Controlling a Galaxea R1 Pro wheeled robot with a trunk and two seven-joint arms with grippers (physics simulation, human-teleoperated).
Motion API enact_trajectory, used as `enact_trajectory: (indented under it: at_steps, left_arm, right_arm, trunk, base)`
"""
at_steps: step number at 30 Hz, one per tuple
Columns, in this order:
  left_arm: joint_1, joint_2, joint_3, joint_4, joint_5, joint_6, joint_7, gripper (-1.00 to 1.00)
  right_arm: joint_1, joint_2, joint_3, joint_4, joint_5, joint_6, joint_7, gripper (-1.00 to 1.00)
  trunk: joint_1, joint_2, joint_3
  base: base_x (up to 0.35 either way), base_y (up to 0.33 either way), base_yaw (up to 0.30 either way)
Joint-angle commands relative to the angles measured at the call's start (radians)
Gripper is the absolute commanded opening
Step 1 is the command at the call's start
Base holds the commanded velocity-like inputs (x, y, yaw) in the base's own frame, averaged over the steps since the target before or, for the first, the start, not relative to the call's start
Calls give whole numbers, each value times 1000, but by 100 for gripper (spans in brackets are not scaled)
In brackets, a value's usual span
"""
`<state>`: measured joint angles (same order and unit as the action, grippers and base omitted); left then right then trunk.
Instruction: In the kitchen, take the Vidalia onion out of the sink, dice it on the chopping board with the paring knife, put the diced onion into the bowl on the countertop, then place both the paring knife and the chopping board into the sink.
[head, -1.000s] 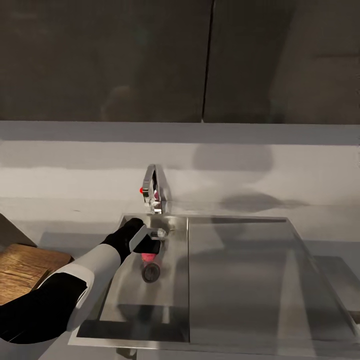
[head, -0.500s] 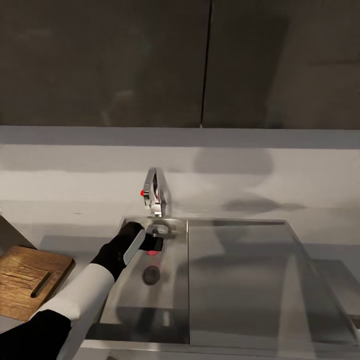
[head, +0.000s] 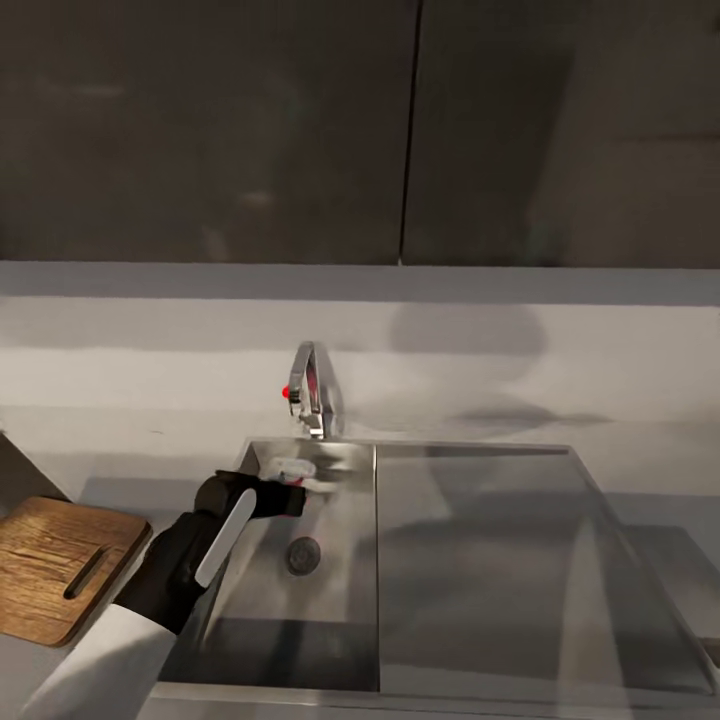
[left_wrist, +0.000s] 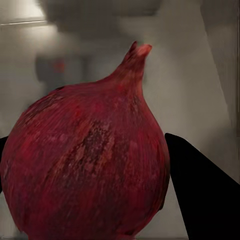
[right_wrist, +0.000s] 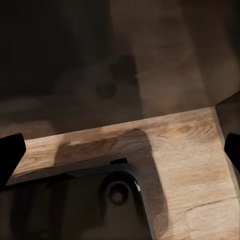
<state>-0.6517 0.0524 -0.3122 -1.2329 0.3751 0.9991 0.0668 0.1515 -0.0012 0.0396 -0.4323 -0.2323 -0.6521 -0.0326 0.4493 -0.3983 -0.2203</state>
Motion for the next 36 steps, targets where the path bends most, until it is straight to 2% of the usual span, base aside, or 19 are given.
enact_trajectory:
  at_steps: [1,6,16,21,25,36]
  left_arm:
    - [8,6,-2,-18,7,4,7,-100]
    - [48,21,-2,-95,8,6,5,-100]
    - [70,24,-2,-168,8,7,5,-100]
    - [78,35,-2,-202,8,8,5,-100]
    - [80,44,-2,-236,9,9,5,-100]
    - [81,46,-2,-299,10,10,4,-100]
  right_arm:
    - [0,0,4,-2,-5,-1,-3,100]
    - [0,0,5,-2,-5,-1,-3,100]
    - [0,0,5,-2,-5,-1,-3,100]
    - [0,0,5,-2,-5,-1,-3,100]
    - [0,0,4,-2,-5,-1,-3,100]
    - [0,0,4,-2,-4,-1,-4,100]
  trunk:
    - [1,-2,0]
    - [1,-2,8]
    - [1,-2,24]
    - [1,-2,31]
    - [1,-2,38]
    - [1,-2,55]
  base:
    - [0,0,0]
    - [-22,0,0]
    - [-233,80,0]
    - [-294,121,0]
    - [-279,174,0]
    - [-162,254,0]
